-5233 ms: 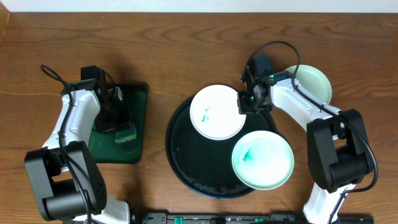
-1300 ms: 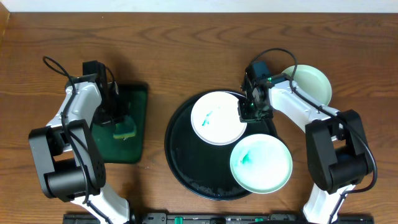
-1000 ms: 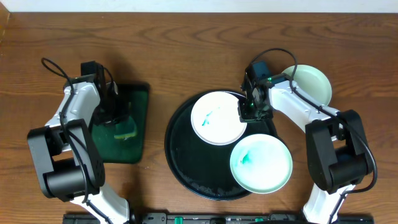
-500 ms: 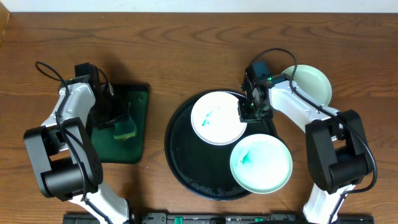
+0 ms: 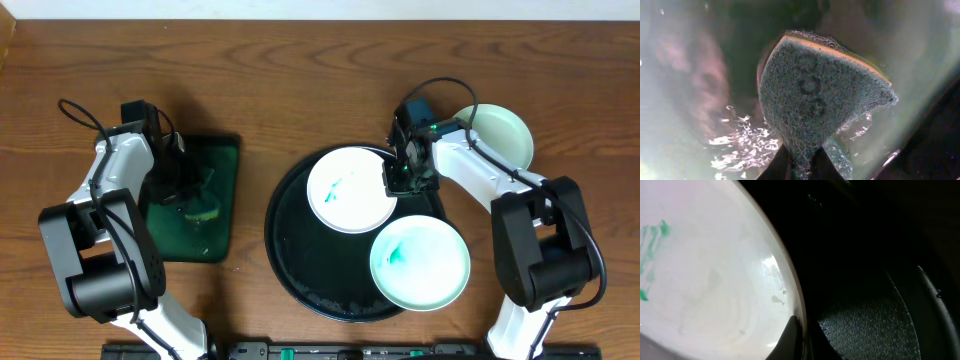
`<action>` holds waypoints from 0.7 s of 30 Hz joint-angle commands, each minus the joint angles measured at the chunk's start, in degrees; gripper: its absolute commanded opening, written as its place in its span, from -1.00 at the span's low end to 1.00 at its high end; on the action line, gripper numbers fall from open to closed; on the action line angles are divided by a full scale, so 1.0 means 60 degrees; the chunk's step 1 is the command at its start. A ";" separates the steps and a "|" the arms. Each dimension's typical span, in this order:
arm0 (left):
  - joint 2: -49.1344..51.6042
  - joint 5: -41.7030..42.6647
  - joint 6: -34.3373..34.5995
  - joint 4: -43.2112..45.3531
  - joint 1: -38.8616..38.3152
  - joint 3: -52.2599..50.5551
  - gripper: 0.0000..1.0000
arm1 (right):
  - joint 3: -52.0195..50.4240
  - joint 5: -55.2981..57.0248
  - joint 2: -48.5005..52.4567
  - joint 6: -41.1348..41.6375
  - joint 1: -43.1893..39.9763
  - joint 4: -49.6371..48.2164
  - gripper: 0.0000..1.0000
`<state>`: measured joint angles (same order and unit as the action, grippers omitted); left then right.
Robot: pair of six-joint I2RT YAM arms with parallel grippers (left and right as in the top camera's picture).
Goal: Clean dirty plates on tray and stack at the side
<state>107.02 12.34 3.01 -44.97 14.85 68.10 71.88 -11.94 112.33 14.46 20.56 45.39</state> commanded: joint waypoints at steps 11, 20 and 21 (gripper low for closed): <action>-0.1049 -0.0273 0.0419 -0.0608 0.0058 0.0335 -0.85 | -0.0412 0.0120 0.0200 -0.0331 0.0342 0.0288 -0.98; -0.0761 -0.0339 0.0732 -0.0710 0.0058 0.0331 -0.86 | -0.0412 0.0084 0.0200 -0.0353 0.0342 0.0306 -0.97; -0.0761 -0.0331 0.0732 -0.0754 0.0058 0.0331 -0.85 | -0.0412 0.0073 0.0200 -0.0350 0.0342 0.0313 -0.98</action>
<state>101.65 11.18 6.28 -48.97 14.92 68.73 71.88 -11.97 112.33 14.41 20.56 45.41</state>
